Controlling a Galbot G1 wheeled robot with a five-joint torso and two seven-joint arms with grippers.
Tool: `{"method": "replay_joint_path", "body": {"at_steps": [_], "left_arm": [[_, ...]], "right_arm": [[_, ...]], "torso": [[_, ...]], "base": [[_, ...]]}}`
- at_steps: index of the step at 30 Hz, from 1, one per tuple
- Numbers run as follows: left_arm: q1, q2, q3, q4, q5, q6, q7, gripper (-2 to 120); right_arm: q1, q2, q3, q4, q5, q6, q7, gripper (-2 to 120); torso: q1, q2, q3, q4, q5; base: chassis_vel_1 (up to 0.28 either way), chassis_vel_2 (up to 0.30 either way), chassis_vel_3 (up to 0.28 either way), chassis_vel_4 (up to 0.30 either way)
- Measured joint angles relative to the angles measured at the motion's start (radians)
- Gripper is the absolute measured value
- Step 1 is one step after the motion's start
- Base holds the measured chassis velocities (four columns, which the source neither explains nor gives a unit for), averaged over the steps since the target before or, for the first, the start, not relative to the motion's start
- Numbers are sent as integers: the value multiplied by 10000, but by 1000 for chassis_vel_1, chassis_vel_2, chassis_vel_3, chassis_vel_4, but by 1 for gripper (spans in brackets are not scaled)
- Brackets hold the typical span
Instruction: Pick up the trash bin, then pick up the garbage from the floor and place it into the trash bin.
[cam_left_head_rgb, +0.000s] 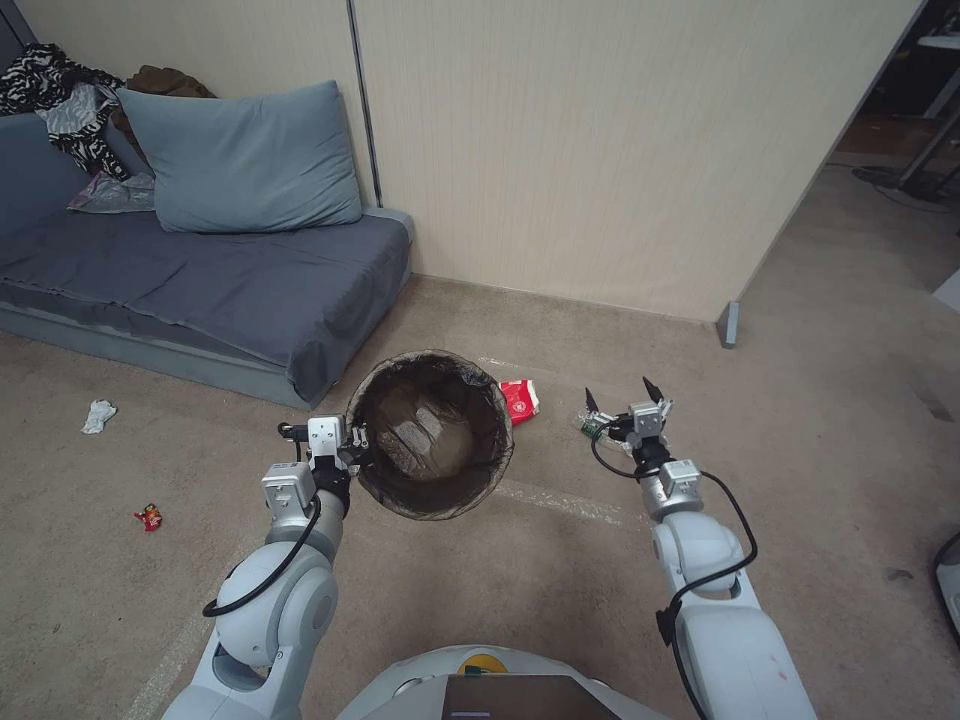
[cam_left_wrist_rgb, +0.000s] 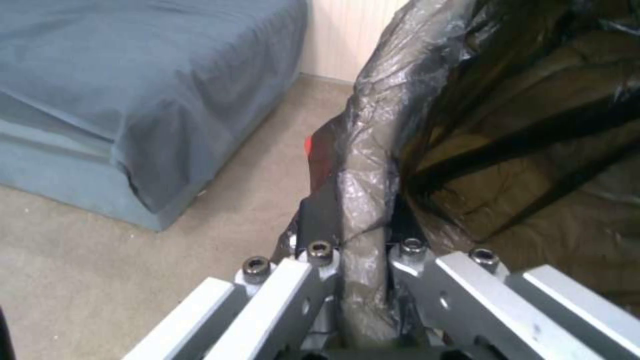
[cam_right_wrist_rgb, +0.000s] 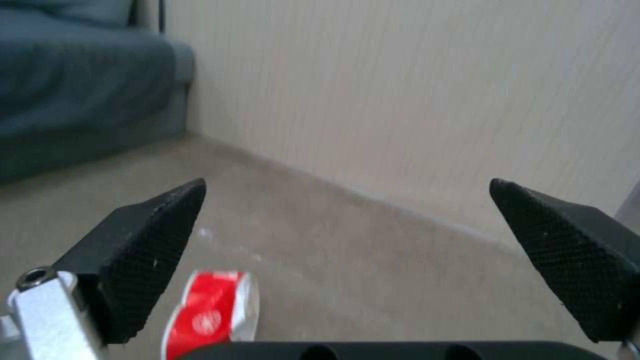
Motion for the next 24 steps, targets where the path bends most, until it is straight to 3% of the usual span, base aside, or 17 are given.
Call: {"method": "replay_joint_path", "body": {"at_steps": [7, 14, 19, 24], "left_arm": [[-75, 20, 148, 172, 41, 1, 56, 0], [-154, 10, 230, 312, 96, -3, 63, 0], [-174, 8, 262, 366, 104, -4, 64, 0], [-164, -12, 328, 380, 170, -5, 70, 0]], "right_arm": [[508, -330, 16, -741, 8, -681, -179, 100], [865, -827, 109, -1559, -511, -1288, -1006, 100], [1029, -1132, 163, -2143, -916, -1294, -1377, 100], [1452, -1695, 209, -3168, -1575, -903, -2534, 100]], "torso": [[0, 0, 0, -2, -1], [0, 0, 0, -2, -3], [0, 0, 0, -2, -2], [0, 0, 0, -1, -5]], "base": [[0, 0, 0, 0], [0, 0, 0, 0], [0, 0, 0, 0], [0, 0, 0, 0]]}}
